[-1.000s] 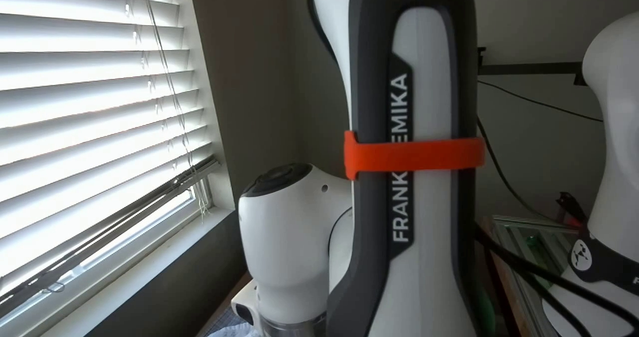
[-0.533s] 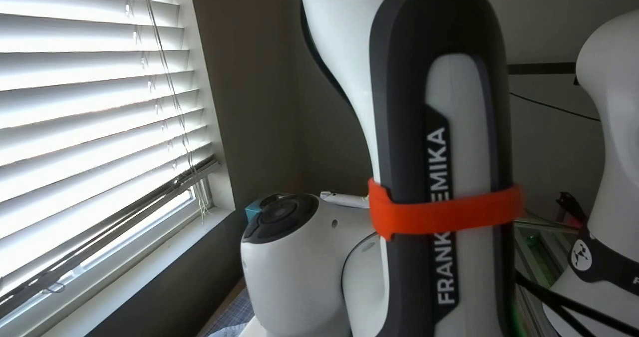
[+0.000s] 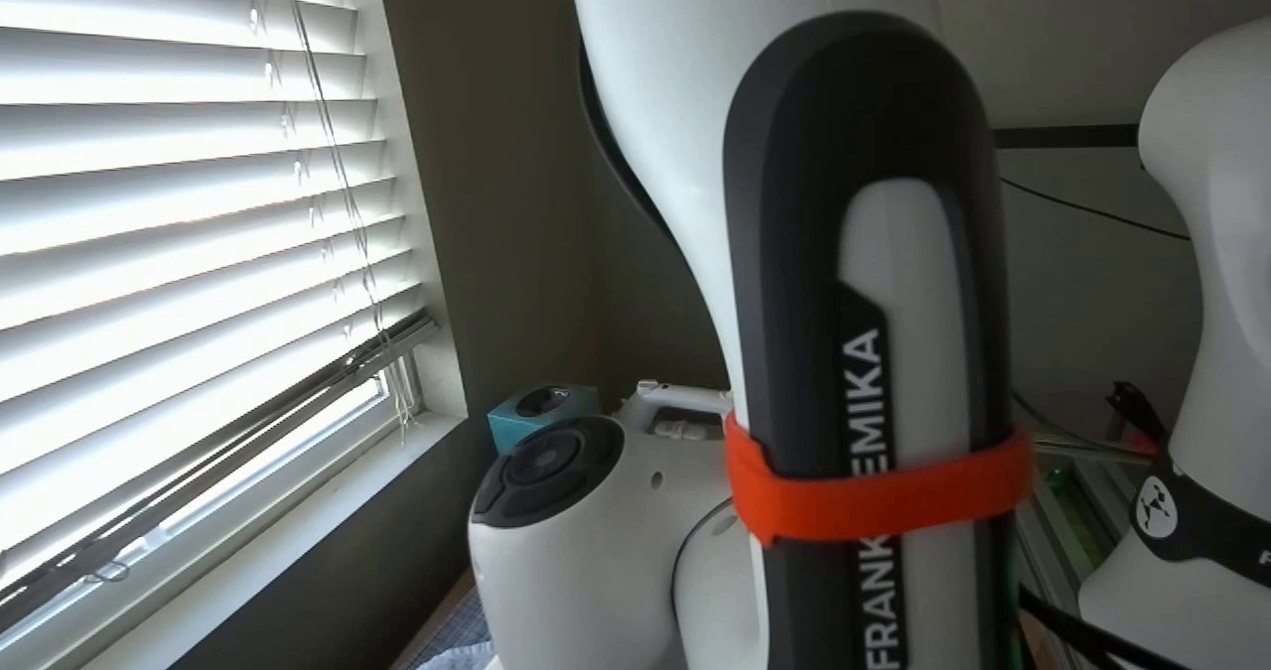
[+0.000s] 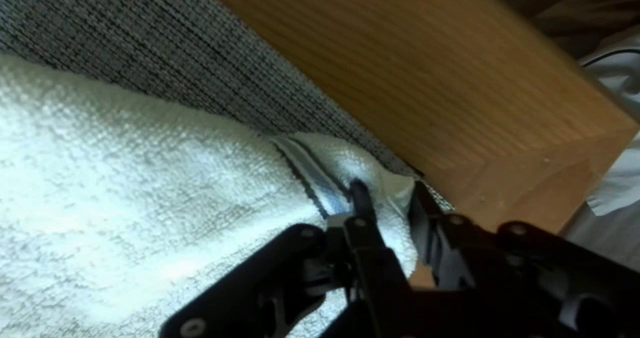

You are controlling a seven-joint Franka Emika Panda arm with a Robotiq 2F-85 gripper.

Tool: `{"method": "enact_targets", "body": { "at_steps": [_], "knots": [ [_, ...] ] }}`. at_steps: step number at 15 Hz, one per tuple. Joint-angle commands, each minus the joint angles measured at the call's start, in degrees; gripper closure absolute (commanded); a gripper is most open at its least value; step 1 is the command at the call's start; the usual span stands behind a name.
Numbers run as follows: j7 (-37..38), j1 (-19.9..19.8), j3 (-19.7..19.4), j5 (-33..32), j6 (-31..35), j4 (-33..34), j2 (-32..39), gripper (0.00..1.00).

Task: Fold the kitchen towel

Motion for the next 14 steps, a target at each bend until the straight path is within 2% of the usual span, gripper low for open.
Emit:
{"method": "enact_targets", "body": {
  "at_steps": [1,3,6,9,13,14],
  "knots": [
    [1.71,-0.95,0.20,-1.86,0.93,0.39,0.21,1.00],
    [1.43,-3.10,0.17,-1.58,3.00,-1.74,-3.19,1.00],
    [2.00,-3.11,-3.60,-1.19,8.38,-3.83,-9.01,0.99],
    [1.51,-1.25,-8.63,-0.97,8.14,-2.26,-13.06,0.99],
    [3.34,9.27,-22.12,-0.77,6.26,-0.17,-15.77,0.99],
    [3.59,14.87,-28.32,1.09,6.48,0.94,-14.30,0.99]
  ]
}}
